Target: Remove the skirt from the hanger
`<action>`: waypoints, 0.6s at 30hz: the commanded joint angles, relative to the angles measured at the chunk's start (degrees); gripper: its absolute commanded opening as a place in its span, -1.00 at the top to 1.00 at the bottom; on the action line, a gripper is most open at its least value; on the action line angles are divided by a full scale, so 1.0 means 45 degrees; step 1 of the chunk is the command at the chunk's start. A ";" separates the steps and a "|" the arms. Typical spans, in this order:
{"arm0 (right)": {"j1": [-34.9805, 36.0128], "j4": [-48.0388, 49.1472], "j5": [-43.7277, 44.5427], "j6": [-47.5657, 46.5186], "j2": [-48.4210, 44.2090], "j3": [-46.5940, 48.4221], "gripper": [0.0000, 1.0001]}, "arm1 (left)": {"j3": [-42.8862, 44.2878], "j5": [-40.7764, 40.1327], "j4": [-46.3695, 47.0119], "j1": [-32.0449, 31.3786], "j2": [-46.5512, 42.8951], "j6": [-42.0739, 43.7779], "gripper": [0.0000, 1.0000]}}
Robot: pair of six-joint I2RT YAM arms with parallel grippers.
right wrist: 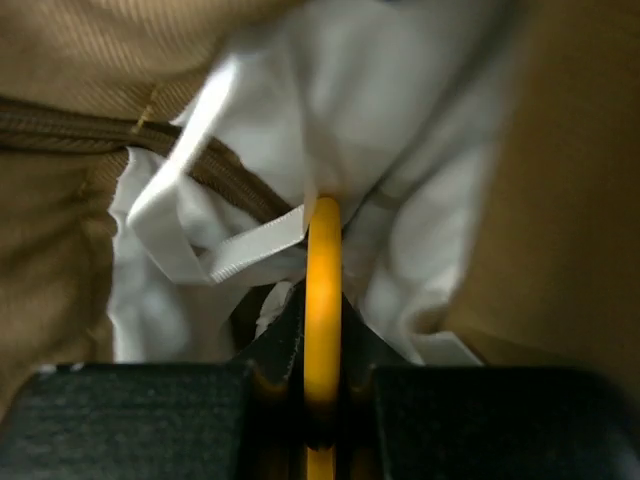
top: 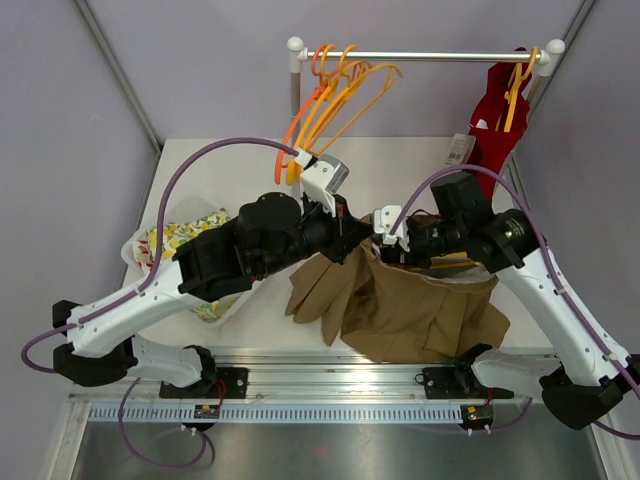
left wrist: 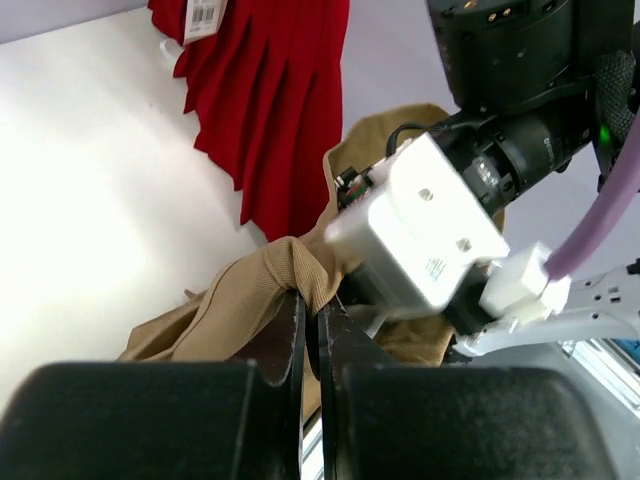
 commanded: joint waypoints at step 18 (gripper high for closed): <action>0.0797 -0.3659 0.1938 -0.2334 0.0016 0.3554 1.00 | -0.2089 -0.1503 0.0573 0.0175 -0.1747 0.0120 1.00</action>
